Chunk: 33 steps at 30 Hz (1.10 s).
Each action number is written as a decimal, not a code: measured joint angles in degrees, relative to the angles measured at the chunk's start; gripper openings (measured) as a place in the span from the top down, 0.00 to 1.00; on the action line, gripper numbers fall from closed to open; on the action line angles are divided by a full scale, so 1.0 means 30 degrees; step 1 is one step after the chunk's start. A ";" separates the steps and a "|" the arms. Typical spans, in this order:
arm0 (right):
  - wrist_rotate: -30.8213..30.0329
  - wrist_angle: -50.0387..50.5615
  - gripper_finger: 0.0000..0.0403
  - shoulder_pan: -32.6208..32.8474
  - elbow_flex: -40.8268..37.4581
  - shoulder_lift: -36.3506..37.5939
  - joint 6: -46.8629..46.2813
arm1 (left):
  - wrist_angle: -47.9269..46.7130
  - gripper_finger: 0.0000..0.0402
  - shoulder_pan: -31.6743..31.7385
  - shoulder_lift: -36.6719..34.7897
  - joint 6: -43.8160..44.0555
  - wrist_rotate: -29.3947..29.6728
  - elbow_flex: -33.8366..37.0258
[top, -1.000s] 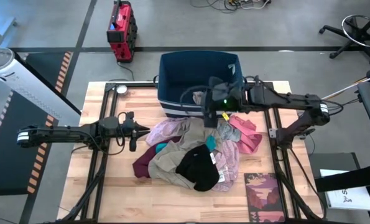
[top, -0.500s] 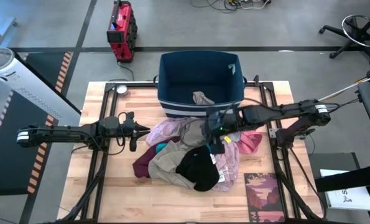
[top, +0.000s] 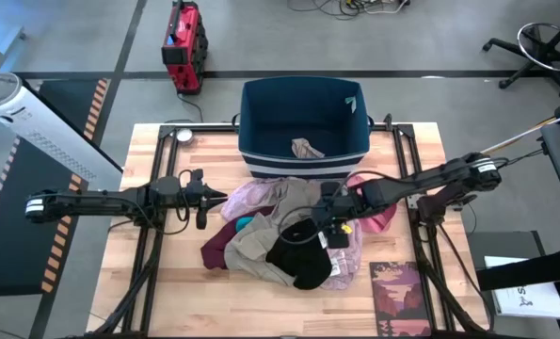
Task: Sort clothes
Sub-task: Put the right blue sock into the blue laundry organizer
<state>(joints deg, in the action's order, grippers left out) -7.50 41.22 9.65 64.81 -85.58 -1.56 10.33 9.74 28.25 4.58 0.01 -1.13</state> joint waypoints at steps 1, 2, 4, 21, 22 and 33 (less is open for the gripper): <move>-0.0023 -0.0065 0.36 -0.0015 -0.0272 0.0000 0.0010 | 0.0000 0.88 0.0000 0.0000 0.0000 0.0000 0.0000; -0.0058 -0.0256 0.37 -0.0043 -0.0569 0.0000 0.0019 | 0.0000 0.88 0.0000 0.0000 0.0000 0.0000 0.0000; -0.0069 -0.0870 0.39 -0.0097 -0.1062 0.0000 0.0069 | 0.0007 0.88 0.0000 0.0000 0.0000 0.0000 0.0000; -0.1861 -0.2110 0.92 -0.0189 -0.2146 -0.0029 0.1029 | 0.0131 0.88 0.0000 0.0000 0.0219 -0.0007 0.0000; -0.1859 -0.2110 0.96 -0.0187 -0.2146 -0.0029 0.1183 | 0.0134 0.88 -0.0003 0.0000 0.0223 -0.0007 0.0000; -0.2793 -0.0116 0.99 -0.0124 0.0567 -0.0007 0.1751 | 0.0138 0.88 0.0000 0.0000 0.0226 -0.0007 0.0000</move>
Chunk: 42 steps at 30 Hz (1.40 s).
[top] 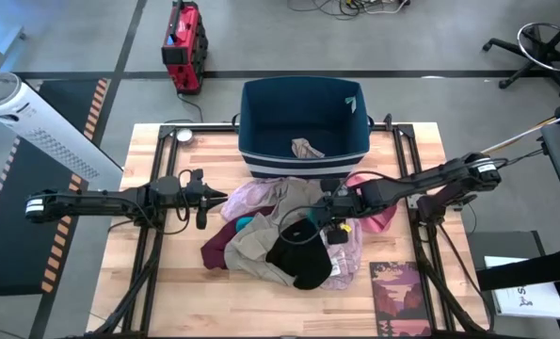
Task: Sort clothes
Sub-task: Put the right blue sock into the blue laundry organizer
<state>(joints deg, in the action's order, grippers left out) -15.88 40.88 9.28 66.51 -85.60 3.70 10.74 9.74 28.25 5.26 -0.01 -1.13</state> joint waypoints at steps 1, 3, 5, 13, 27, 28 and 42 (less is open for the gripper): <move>-0.0610 0.0152 0.99 0.0000 0.0411 0.0013 0.0159 | 0.0000 0.88 0.0000 0.0000 0.0004 0.0000 0.0000; -0.1578 0.0809 0.99 -0.0011 0.1194 0.0036 0.0762 | 0.0000 0.88 0.0000 0.0000 0.0007 0.0000 0.0000; -0.2084 0.1259 0.99 -0.0022 0.1943 0.0036 0.1297 | 0.0000 0.88 0.0000 0.0000 0.0177 0.0000 0.0000; -0.3264 0.1201 1.00 -0.0015 0.5415 0.0036 0.2834 | 0.0131 0.88 0.0000 0.0007 0.0925 -0.0015 -0.0007; -0.5752 -0.1962 1.00 -0.3106 0.9717 0.0036 0.8428 | 0.0131 0.88 -0.0007 0.0000 0.0925 -0.0015 -0.0002; -0.5713 -0.1983 1.00 -0.3492 0.9877 0.0036 0.8534 | 0.0131 0.88 -0.0007 0.0002 0.0925 -0.0015 0.0000; -0.0191 -0.1418 1.00 -0.9819 0.8465 0.0050 0.6967 | 0.0138 0.88 -0.0007 0.0007 0.0925 -0.0014 0.0000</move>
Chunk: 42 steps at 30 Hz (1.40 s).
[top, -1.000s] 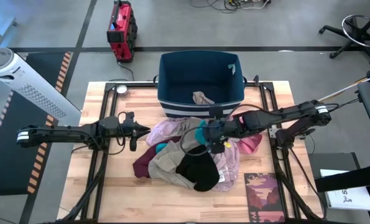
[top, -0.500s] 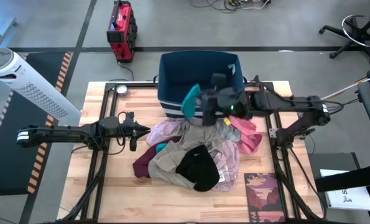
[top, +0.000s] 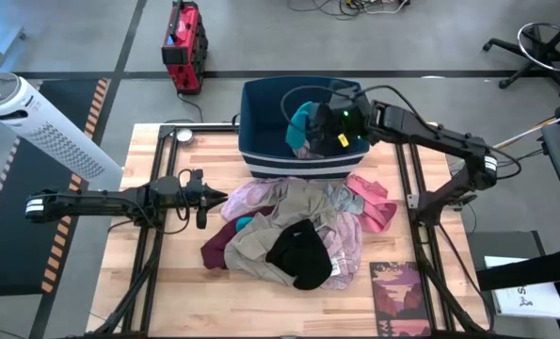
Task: Sort clothes
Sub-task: Put the right blue sock into the blue laundry organizer, then put the black shorts into the blue laundry organizer
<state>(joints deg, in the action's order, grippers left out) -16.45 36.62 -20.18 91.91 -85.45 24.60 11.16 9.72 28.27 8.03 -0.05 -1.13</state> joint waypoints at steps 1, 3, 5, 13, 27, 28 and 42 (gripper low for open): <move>0.0583 -0.0010 1.00 -0.0448 -0.0264 0.0000 -0.0208 | 0.0000 0.88 0.0000 -0.0005 0.0000 0.0001 0.0000; 0.2012 -0.0015 1.00 -0.1262 -0.0830 0.0000 -0.0545 | 0.0000 0.88 0.0000 -0.0005 0.0000 0.0004 -0.0004; 0.3234 -0.0061 1.00 -0.1929 -0.1379 0.0000 -0.0923 | 0.0007 0.88 0.0000 0.0000 0.0000 0.0002 -0.0003; 0.4138 -0.0431 1.00 -0.3468 -0.3111 -0.0015 -0.2403 | 0.0138 0.88 0.0000 -0.0007 0.0000 0.0007 0.0000; 0.4140 -0.0593 0.74 -0.3391 -0.3420 -0.0015 -0.3008 | 0.0146 0.88 0.0000 -0.0005 -0.0190 0.1984 0.0000; 0.4143 -0.0621 0.71 -0.3359 -0.3420 -0.0015 -0.3027 | 0.0146 0.88 0.0000 0.0000 -0.0077 0.1858 -0.0005; 0.4138 -0.1290 0.86 -0.2721 -0.3420 0.0015 -0.2419 | 0.0284 0.88 0.0007 -0.0007 0.0015 0.1479 0.0000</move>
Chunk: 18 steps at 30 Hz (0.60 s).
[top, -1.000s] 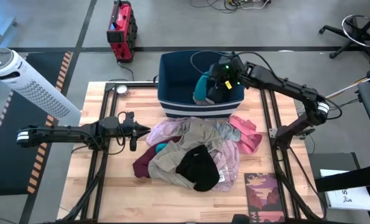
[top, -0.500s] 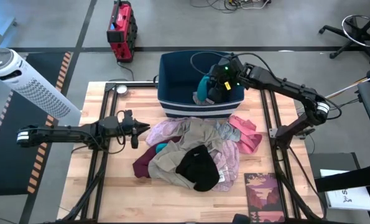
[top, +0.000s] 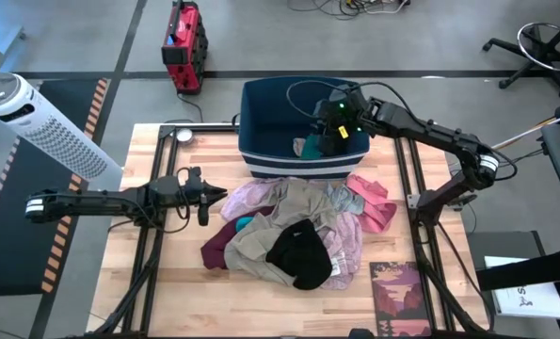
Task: Sort clothes
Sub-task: Put the black shorts into the blue laundry organizer
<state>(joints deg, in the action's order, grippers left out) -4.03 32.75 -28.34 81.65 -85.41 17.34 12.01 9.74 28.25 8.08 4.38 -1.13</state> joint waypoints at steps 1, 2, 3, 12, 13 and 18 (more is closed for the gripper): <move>0.0000 -0.0182 0.92 0.0126 0.0000 0.0007 0.0169 | 0.0000 0.88 0.0000 0.0000 0.0000 0.0000 -0.0004; 0.0000 -0.0327 0.96 0.0250 0.0000 0.0044 0.0540 | 0.0000 0.88 0.0000 0.0000 0.0000 -0.0003 0.0000; -0.0001 -0.0478 0.98 0.0402 0.0000 0.0075 0.0808 | -0.0004 0.88 0.0000 0.0000 0.0000 -0.0007 0.0000; -0.0004 -0.1265 1.00 0.1931 0.0000 0.1049 0.1023 | 0.0000 0.90 0.0000 0.0000 -0.0719 -0.0013 -0.0002; 0.0000 -0.1262 1.00 0.2159 0.0000 0.1250 0.1061 | 0.0011 0.91 0.0000 0.0000 -0.0920 -0.0007 -0.0001; 0.0000 -0.1513 1.00 0.3399 -0.0403 0.2475 0.0919 | 0.0727 0.99 0.0000 -0.0044 -0.1594 0.0000 -0.0007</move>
<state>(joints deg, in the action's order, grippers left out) -4.03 28.21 -18.15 80.44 -77.98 20.10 14.19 9.74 28.12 3.29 4.38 -1.15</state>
